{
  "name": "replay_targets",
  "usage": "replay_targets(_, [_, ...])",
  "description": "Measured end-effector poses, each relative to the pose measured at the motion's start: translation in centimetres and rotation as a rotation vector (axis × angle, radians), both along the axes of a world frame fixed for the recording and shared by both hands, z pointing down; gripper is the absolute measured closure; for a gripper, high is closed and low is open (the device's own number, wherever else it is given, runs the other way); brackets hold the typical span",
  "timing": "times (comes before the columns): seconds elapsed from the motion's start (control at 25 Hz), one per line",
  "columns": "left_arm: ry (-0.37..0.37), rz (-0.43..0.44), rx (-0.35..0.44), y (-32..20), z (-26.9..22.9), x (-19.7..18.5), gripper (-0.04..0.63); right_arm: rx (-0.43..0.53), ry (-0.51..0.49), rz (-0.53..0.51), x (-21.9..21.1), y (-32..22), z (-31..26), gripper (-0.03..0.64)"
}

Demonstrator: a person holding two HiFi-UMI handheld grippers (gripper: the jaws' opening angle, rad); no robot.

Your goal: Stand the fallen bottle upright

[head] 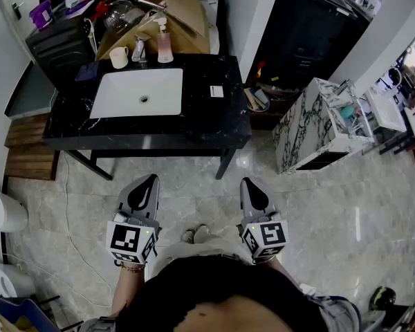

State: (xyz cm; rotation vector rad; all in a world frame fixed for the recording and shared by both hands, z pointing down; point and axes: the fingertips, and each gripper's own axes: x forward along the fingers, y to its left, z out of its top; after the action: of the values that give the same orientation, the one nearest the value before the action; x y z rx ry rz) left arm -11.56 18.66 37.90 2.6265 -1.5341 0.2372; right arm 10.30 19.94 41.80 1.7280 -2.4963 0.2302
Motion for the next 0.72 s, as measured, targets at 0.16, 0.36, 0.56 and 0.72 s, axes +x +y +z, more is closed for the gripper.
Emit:
replay_targets(0.16, [0.063,-0.021,-0.001,-0.2,-0.1,0.1,0.592,-0.006,-0.002,-0.017,-0.3,-0.2,0.1,0.612])
replay_targets(0.36, [0.074,-0.009,0.006,-0.6,-0.1,0.5,0.594,-0.006,-0.008,-0.034,-1.1,-0.9,-0.1,0.612])
replay_targets(0.56, [0.006,-0.017,0.011,-0.8,0.5,0.6,0.594,-0.008,-0.007,-0.04,-1.0,-1.6,0.0,0.612])
replay_targets(0.72, [0.021,-0.031,-0.012,-1.2,1.1,0.4,0.594,-0.01,-0.014,-0.017,0.2,-2.3,0.7,0.612])
